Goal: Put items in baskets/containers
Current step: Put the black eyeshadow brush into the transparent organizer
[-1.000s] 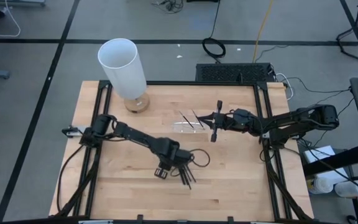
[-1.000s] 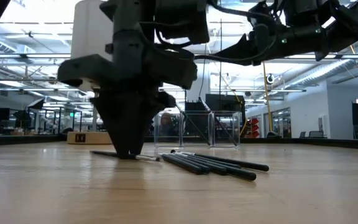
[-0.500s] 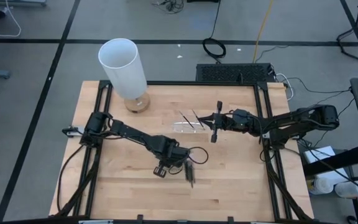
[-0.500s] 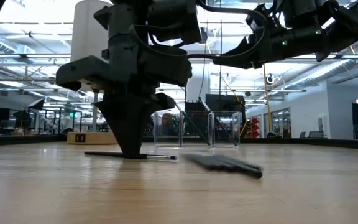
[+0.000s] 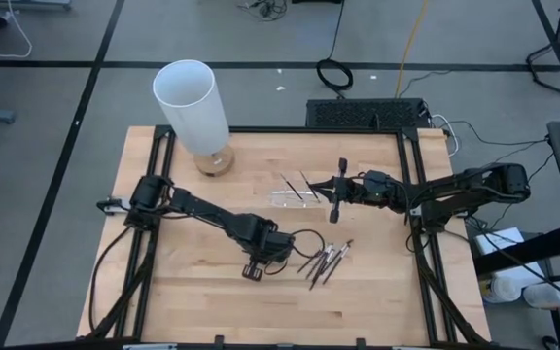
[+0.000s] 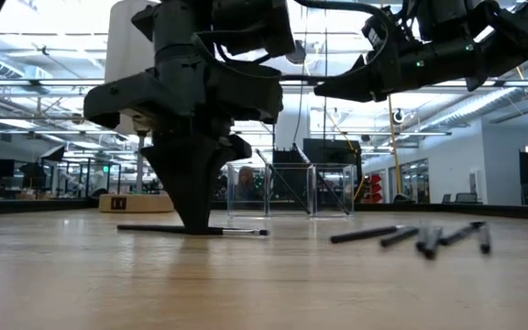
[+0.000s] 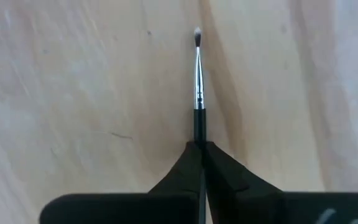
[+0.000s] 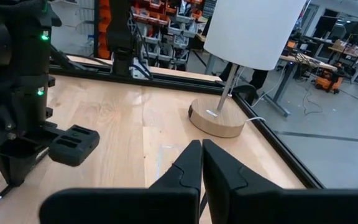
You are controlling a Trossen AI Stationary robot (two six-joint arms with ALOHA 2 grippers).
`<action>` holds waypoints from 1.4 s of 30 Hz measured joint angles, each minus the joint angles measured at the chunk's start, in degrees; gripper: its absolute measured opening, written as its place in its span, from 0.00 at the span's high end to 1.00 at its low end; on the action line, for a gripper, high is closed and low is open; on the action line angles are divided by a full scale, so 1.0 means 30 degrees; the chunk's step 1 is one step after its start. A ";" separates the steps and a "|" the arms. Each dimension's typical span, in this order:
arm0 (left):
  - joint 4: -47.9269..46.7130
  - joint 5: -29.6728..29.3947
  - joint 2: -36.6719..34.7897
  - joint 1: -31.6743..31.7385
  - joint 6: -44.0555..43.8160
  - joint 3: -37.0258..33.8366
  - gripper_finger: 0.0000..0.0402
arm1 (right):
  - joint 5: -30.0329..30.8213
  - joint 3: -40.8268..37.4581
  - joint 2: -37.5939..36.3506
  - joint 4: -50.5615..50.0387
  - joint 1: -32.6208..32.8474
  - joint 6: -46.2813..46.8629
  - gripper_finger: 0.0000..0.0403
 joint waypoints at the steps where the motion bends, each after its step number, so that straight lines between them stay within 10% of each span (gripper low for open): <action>1: -0.0044 -0.0089 -0.0219 -0.0025 -0.0056 0.0000 1.00 | 0.0000 0.0000 0.0007 -0.0047 0.0005 -0.0004 1.00; 24: 0.3734 -0.2680 -0.4246 -0.0573 0.0678 -0.1146 0.99 | -0.0026 0.0000 0.0007 -0.0455 0.0026 -0.0137 1.00; 42: 2.1682 -0.4517 -2.0551 0.2572 -0.1023 -1.8746 0.99 | -0.0117 0.0000 0.0004 -0.0852 0.0350 0.1058 1.00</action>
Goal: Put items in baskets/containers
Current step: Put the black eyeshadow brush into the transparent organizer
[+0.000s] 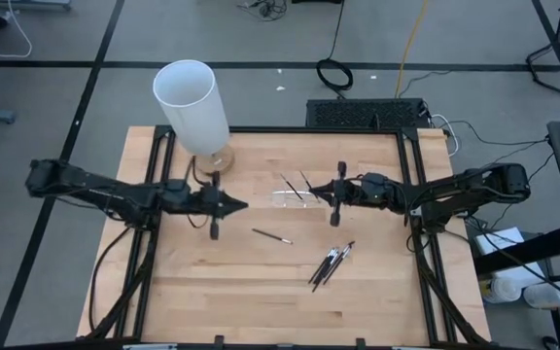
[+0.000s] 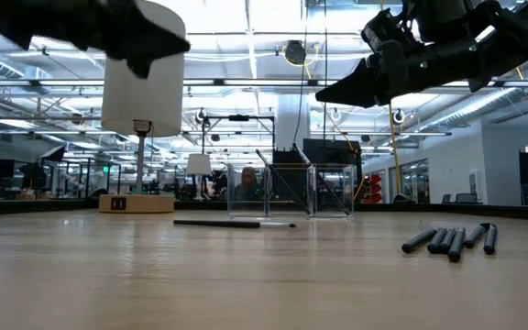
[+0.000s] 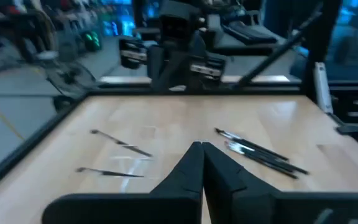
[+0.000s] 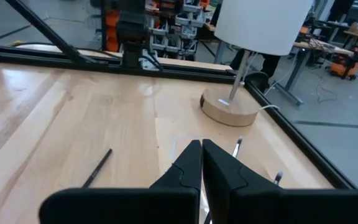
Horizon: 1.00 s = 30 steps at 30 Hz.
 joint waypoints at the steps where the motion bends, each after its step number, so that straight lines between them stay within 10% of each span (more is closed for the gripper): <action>1: 0.0692 -0.0112 -0.0283 0.0155 0.0110 -0.0634 0.99 | 0.0006 0.0000 0.0001 0.0000 -0.0003 0.0162 1.00; 8: 0.4882 -0.1863 -0.0740 0.1078 0.0501 -0.3545 0.96 | -0.0309 0.0077 -0.0232 -0.0536 0.0634 0.0814 1.00; 14: 0.5174 -0.1879 -0.0732 0.1781 0.0815 -0.3876 0.98 | 0.2516 0.4476 -0.0472 -1.2162 0.4155 0.2292 1.00; 21: 0.6099 -0.2074 -0.0732 0.2302 0.2948 -0.3876 0.96 | 0.2865 0.9564 0.0782 -2.5563 0.8957 1.0677 1.00; 30: 0.6386 -0.2072 -0.0761 0.2290 0.3090 -0.3876 0.90 | 0.0460 0.7927 0.2685 -2.7795 1.2831 2.3175 1.00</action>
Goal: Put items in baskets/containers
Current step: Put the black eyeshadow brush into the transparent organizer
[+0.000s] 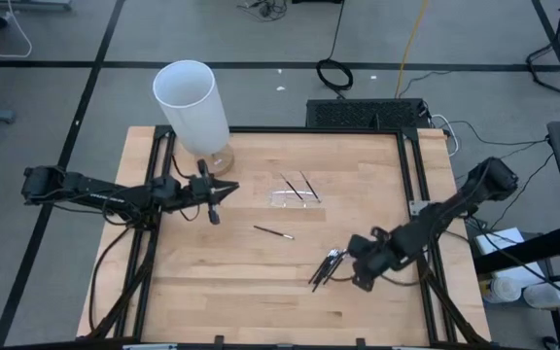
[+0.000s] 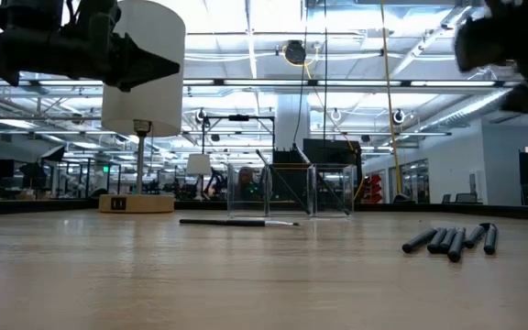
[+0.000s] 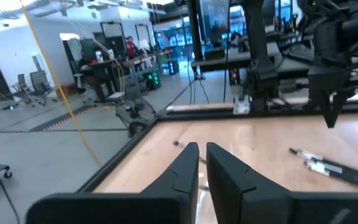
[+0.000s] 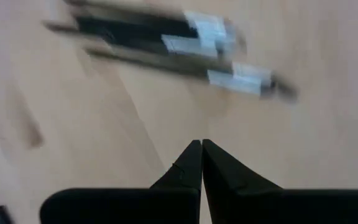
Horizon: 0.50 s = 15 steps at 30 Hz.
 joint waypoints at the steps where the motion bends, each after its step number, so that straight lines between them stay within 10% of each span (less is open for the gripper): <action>1: -0.0270 0.0000 0.0002 0.0000 0.0111 0.0000 0.90 | -0.0014 -0.0309 0.0260 0.0005 0.0015 0.0808 1.00; 15: -0.0933 -0.0157 0.0000 0.0073 0.1488 0.0000 0.90 | -0.1295 -0.2543 0.2950 0.2449 -0.2280 0.1951 1.00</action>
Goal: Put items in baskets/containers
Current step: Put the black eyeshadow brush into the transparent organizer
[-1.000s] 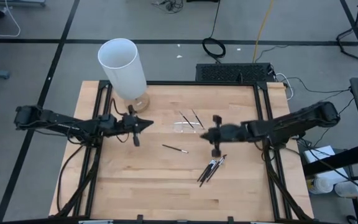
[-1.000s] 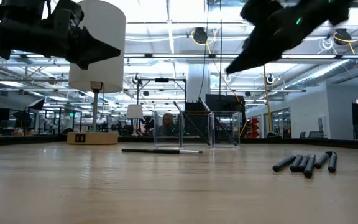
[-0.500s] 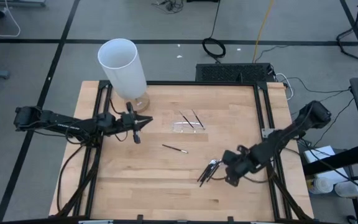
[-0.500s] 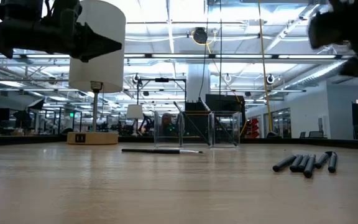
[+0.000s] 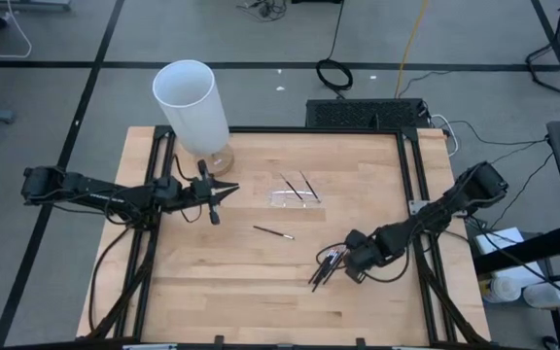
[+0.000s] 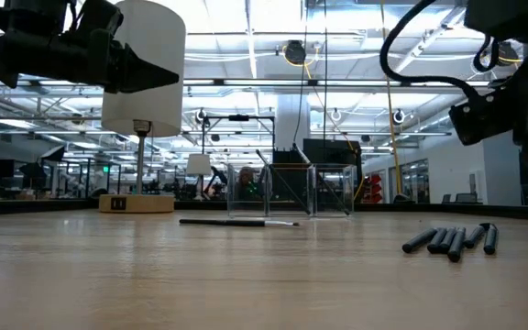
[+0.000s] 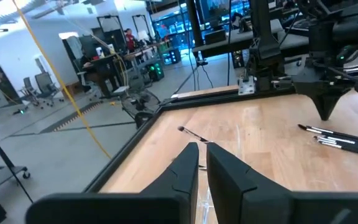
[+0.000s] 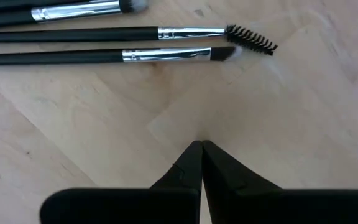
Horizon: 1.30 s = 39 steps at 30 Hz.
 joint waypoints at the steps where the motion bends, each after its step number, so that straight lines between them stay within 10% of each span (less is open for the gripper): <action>1: -0.0006 0.0003 0.0000 0.0000 -0.0006 0.0000 0.90 | 0.0017 -0.0007 0.0000 0.0054 -0.0206 -0.0275 1.00; 39: -0.1288 -0.0013 0.0007 0.0015 -0.0934 0.0015 0.90 | 0.2385 0.0211 0.2270 0.8556 -0.5750 -1.1561 1.00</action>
